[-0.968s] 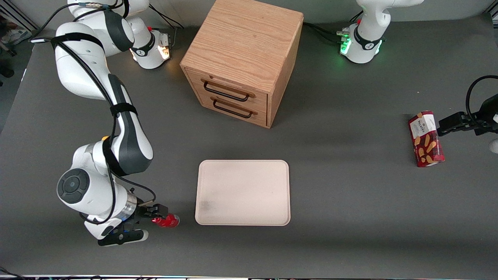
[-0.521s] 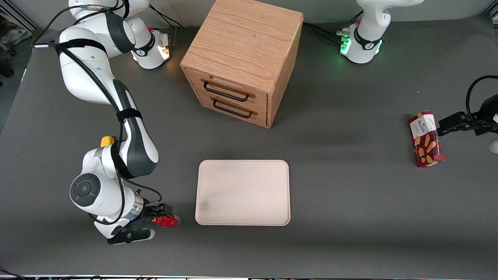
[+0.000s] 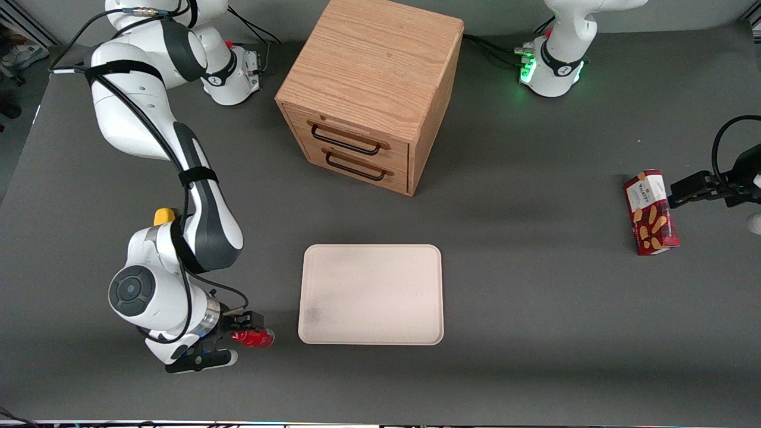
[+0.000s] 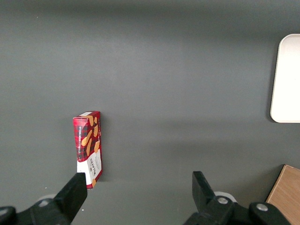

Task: Place coke bottle on tray
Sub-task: 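Close the right gripper around the bottle's neck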

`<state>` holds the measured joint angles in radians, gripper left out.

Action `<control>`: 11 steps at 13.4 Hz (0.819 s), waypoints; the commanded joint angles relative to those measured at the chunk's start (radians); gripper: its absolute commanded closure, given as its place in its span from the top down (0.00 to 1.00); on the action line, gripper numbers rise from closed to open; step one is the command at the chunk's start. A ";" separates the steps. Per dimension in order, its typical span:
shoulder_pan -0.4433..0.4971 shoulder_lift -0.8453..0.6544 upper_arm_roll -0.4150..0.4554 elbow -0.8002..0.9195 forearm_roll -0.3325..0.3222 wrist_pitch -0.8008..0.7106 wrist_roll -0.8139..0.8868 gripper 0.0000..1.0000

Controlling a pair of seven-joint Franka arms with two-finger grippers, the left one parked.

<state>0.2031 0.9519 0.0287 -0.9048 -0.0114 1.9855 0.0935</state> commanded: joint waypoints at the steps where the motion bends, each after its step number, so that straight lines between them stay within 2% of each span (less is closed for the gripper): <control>1: 0.007 -0.012 -0.006 -0.006 -0.039 0.012 0.008 0.59; 3: 0.007 -0.016 -0.006 -0.006 -0.042 0.012 0.006 0.43; 6: 0.009 -0.019 -0.004 -0.006 -0.067 0.012 0.006 0.05; 7: 0.010 -0.019 -0.004 -0.006 -0.067 0.010 0.008 0.00; 11: 0.016 -0.022 -0.004 -0.006 -0.068 0.003 0.008 0.00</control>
<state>0.2116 0.9484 0.0287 -0.9030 -0.0621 1.9893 0.0934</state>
